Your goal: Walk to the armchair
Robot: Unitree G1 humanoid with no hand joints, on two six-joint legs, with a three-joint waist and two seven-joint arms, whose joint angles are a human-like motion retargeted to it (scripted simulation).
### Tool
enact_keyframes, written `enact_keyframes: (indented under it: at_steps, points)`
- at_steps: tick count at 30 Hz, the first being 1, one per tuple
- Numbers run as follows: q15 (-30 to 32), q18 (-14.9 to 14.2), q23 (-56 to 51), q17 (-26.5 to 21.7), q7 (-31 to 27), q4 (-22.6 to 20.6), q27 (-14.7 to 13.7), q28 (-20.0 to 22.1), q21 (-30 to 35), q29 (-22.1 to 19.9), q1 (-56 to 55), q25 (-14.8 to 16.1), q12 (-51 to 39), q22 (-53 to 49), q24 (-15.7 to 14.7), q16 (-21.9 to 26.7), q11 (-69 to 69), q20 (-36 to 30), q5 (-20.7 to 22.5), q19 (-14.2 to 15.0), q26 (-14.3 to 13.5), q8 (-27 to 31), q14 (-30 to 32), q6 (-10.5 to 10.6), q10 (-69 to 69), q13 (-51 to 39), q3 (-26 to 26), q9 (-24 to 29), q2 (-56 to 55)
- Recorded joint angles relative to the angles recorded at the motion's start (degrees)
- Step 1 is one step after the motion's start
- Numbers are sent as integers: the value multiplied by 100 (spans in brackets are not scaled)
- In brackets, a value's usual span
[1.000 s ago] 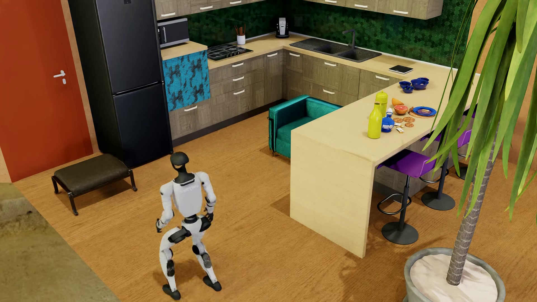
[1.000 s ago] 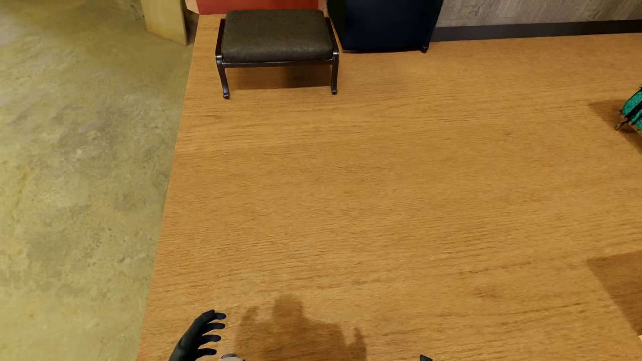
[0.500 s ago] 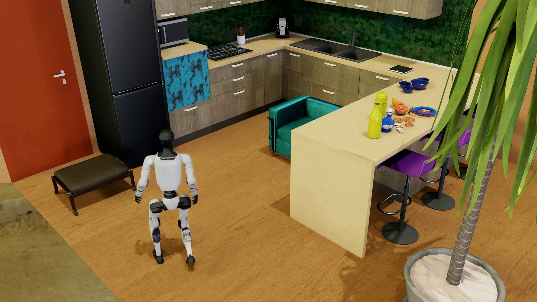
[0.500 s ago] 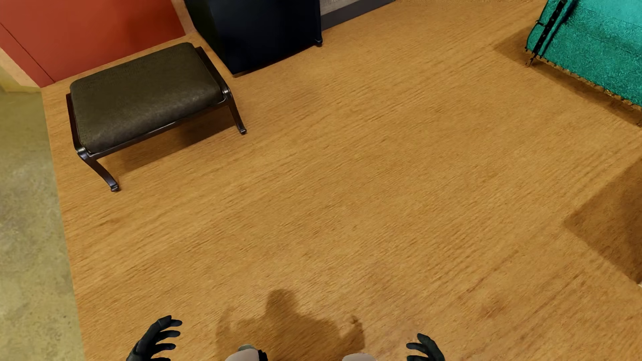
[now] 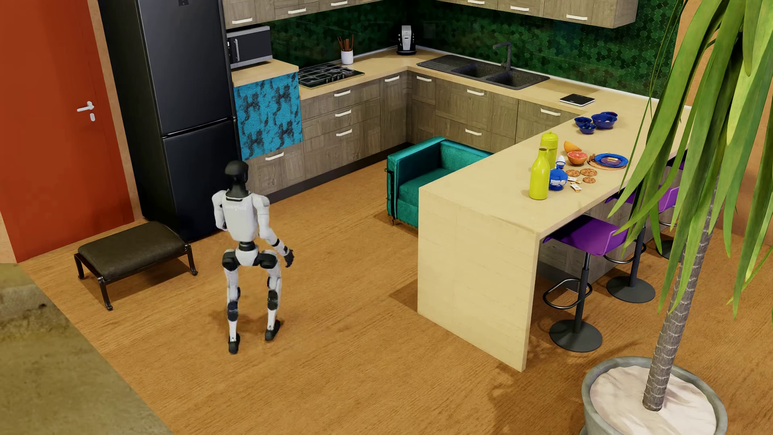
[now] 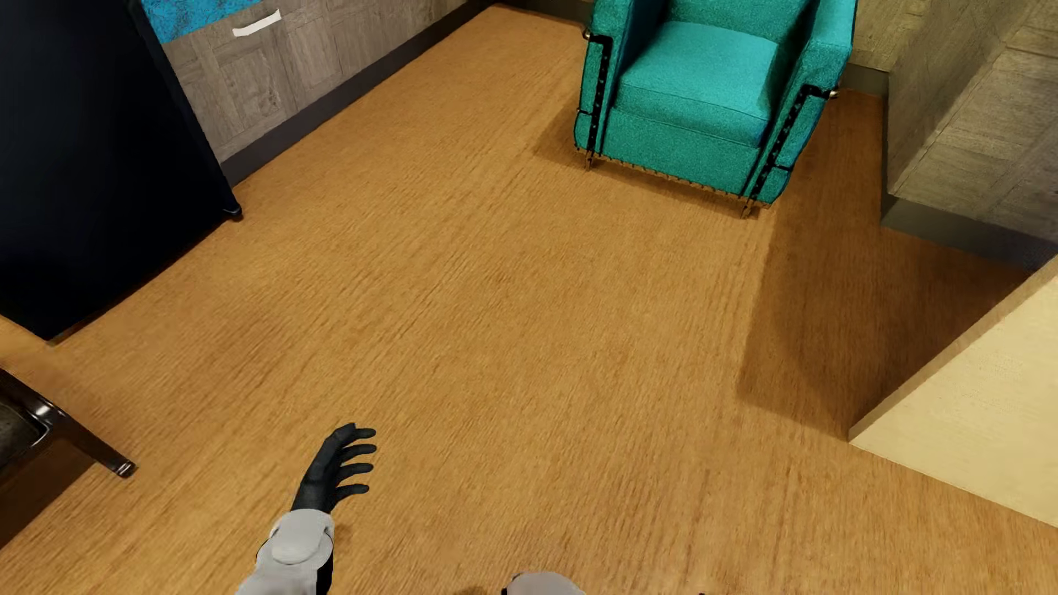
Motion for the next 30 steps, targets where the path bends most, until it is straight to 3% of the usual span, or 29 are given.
enact_keyframes:
  at_steps: [1, 2, 3, 5, 7, 8, 9, 10, 11, 12, 14, 15, 16, 17, 19, 20, 21, 23, 24, 25, 26, 27, 29, 30]
  points:
    - [345, -120, 591, -162, -367, -110, -13, -21, 293, -270, -486, -89, -204, 189, -27, -278, -557, -78, -28, -298, -456, 90, 683, -21, 1276, 49, 249, 12, 173]
    - [180, -216, 1131, -213, -820, -280, 7, -125, 446, -522, -1117, -117, -43, 420, 41, -272, -550, -419, 103, -287, -914, 139, 1403, 173, 2177, -30, 562, 42, 340]
    - [21, -298, 1033, -143, -1106, -489, 81, -335, 228, -705, -1673, -89, 449, 462, 224, -102, -655, -367, 244, -268, -1113, 258, 1352, 410, 2401, -31, 937, 82, 567]
    - [-245, -465, 654, -39, -1154, -480, 81, -770, 201, -877, -2578, -182, 1209, 586, 773, -17, -1031, 381, 464, -184, -592, 568, 836, 889, 2031, -293, 1592, 137, 1189]
    - [-507, -722, 117, 143, -1117, -160, 38, -892, 99, -666, -2850, -529, 1818, 646, 1048, 218, -1303, 547, 585, -121, -132, 895, 1013, 1181, 679, -937, 1545, 163, 1816]
    - [-406, -877, -2, 206, -1040, 78, -24, -817, 132, -498, -2620, -692, 1706, 671, 997, 409, -593, 530, 615, -202, -117, 849, 1258, 1204, -198, -1135, 1411, 256, 1747]
    - [215, -862, 162, 245, -804, 167, -79, -617, 180, -300, -2402, -756, 1507, 809, 787, 594, 541, 488, 461, -474, -362, 713, 2095, 993, -192, -1272, 1156, 328, 1374]
    - [941, -343, 275, 207, -563, 183, -118, -278, 209, -79, -2122, -706, 1150, 864, 505, 627, 1229, 501, 216, -612, -618, 461, 1815, 656, -163, -1122, 913, 377, 938]
    - [1014, 250, 224, 109, -364, 228, -134, 78, 53, 117, -1772, -637, 843, 673, 240, 507, 1412, 467, 35, -422, -789, 224, 1546, 341, -178, -754, 635, 421, 626]
    - [614, 104, 121, -48, -193, 290, -87, 376, -44, 194, -1440, -602, 624, 409, 48, 340, 1128, 238, -106, -235, -881, 81, 1301, 51, -237, -393, 315, 344, 393]
    - [-60, -186, 311, -179, -139, 377, 35, 514, -139, -69, -952, -601, 50, 191, 105, -104, -386, -198, -133, -50, -788, 168, 671, -320, -65, 157, 121, 67, 396]
    - [-186, -330, 798, -276, -430, 471, 53, 370, 143, -335, -1066, -504, -148, 208, 284, -166, -538, -346, 5, -102, -734, 162, 643, -310, 683, 184, 222, 69, 667]
    - [-387, -381, 867, -266, -883, 330, 140, 120, 429, -615, -1415, -334, 163, 305, 504, -348, -610, -187, 114, -79, -876, 234, 1153, -170, 1559, 100, 472, 65, 919]
    - [-531, -422, 666, -114, -1194, 197, 245, -186, 364, -816, -1670, -140, 710, 396, 716, -262, -794, -79, 248, -46, -1022, 311, 1270, 73, 1732, -94, 760, 74, 1222]
    - [-684, -383, -28, 451, -1204, 205, 252, -739, 127, -963, -1679, 109, 1521, 723, 971, 240, -470, 487, 401, -26, -1018, 529, 478, 452, 631, -633, 1164, 125, 1478]
    - [-202, -237, 188, 475, -992, 213, 84, -803, 410, -770, -1362, 202, 1601, 879, 898, 493, 386, 504, 335, -199, -782, 614, 188, 414, 577, -895, 1094, 158, 1214]
    - [405, -229, 363, 310, -766, 222, -76, -720, 424, -358, -978, 299, 1502, 834, 715, 573, 1038, 446, 216, -567, -419, 513, 4, 342, 389, -853, 928, 157, 869]
    - [412, -378, -24, 152, -386, 300, -52, -324, 53, 189, -333, 161, 724, 132, 280, 237, 610, 277, 23, -621, 251, -17, -19, 175, 294, -430, 504, 238, 299]
    - [-6, -531, 211, -105, -477, 327, -65, -141, 429, 166, -666, -51, 227, 150, 193, -145, -24, 134, -30, -535, 212, -144, 765, 119, 1390, -326, 433, 259, 370]
    - [-521, -672, 664, -187, -831, 152, -90, -55, 538, 30, -1207, -267, 12, 376, 169, -284, -544, -5, 86, -325, -63, 7, 1900, 169, 2321, -210, 542, 239, 876]
    - [-639, -781, 783, -153, -1092, -61, -16, -29, 518, -160, -1660, -408, 192, 491, 184, -281, -770, 18, 220, -305, -418, 175, 2029, 293, 2532, -140, 726, 270, 1253]
    - [-745, -867, 585, -34, -1201, -144, 153, -41, 401, -433, -2115, -497, 580, 299, 252, -201, -960, 109, 350, -288, -637, 318, 1573, 448, 2164, -118, 916, 328, 1616]
    - [-117, -971, 58, 162, -1052, -276, 552, -161, 208, -961, -2609, -498, 1108, 438, 501, 236, 323, 281, 546, -380, -1005, 408, 1449, 791, 436, -462, 1052, 446, 1454]
    - [994, -558, -22, 248, -1059, -393, 648, -207, 310, -1037, -2565, -499, 1073, 849, 593, 501, 1451, 564, 496, -577, -1162, 391, 1785, 749, 424, -549, 892, 434, 988]
